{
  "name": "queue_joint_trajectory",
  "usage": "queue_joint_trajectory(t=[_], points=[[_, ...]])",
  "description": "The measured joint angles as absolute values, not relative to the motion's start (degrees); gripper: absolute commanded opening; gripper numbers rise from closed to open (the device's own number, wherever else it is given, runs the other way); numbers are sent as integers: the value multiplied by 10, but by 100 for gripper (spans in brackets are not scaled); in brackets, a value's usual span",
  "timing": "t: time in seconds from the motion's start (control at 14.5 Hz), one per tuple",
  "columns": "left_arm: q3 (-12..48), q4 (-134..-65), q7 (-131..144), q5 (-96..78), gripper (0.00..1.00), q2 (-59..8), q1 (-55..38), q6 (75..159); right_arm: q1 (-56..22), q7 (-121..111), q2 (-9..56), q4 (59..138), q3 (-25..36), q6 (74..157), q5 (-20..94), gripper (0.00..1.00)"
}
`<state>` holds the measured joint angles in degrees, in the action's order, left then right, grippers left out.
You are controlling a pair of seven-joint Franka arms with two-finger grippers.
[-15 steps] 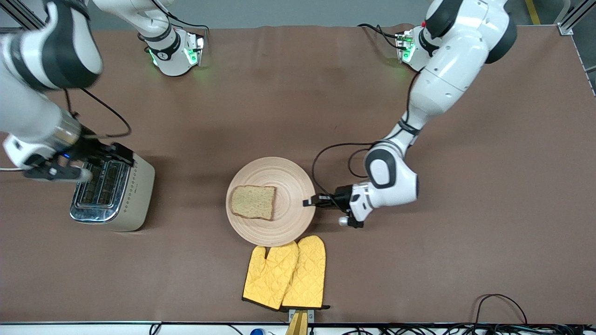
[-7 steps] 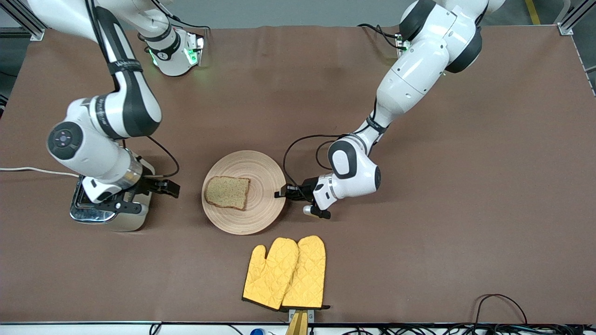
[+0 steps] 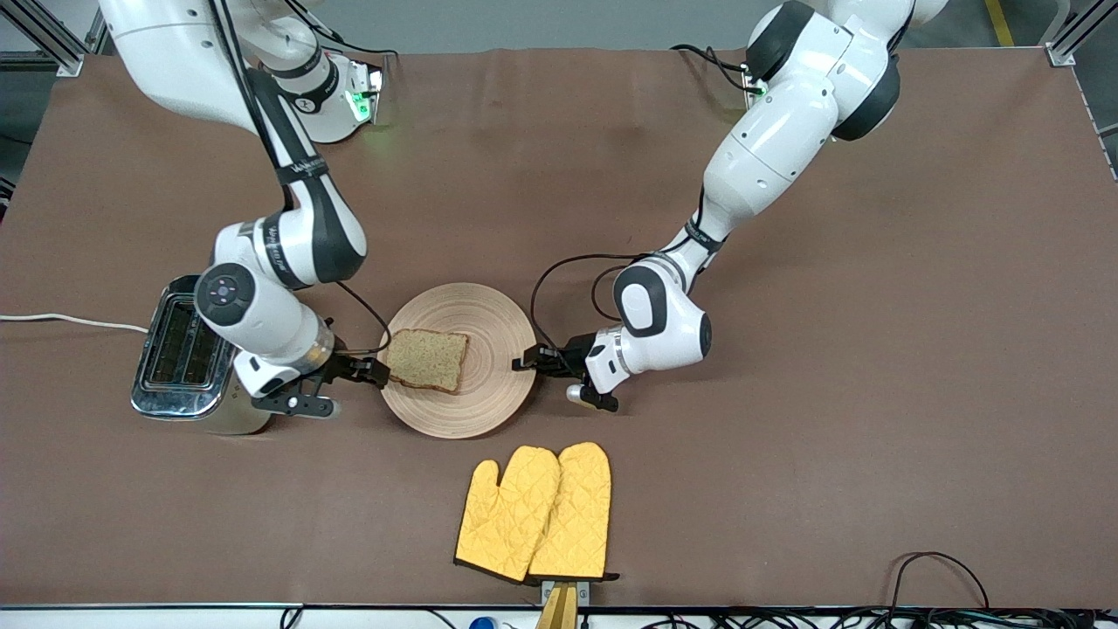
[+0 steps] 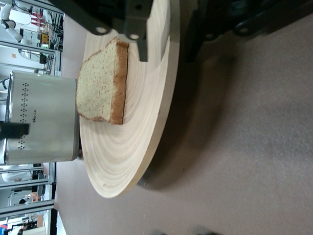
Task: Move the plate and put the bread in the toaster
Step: 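Grasp the bread slice with the right gripper while the left gripper releases, then hold the bread with the right gripper while the left gripper withdraws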
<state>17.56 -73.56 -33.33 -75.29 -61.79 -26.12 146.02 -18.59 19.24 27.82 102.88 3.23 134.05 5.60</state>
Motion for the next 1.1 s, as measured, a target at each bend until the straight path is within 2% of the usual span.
queue_joint_trajectory(t=[0.34, 0.48, 0.69, 1.1], points=[[175, -726, -260, -667, 100, -601, -222, 1458, -210, 208, 287, 1093, 33, 1400, 56, 99], [175, -727, -223, -628, 100, -586, -199, 1436, -213, 209, 287, 1110, 33, 1409, 56, 92], [173, -739, -175, -560, 100, -552, -156, 1397, -213, 213, 286, 1115, 33, 1411, 56, 75], [173, -758, -39, -256, 100, -465, -54, 1264, -229, 233, 284, 1116, 33, 1411, 56, 54]])
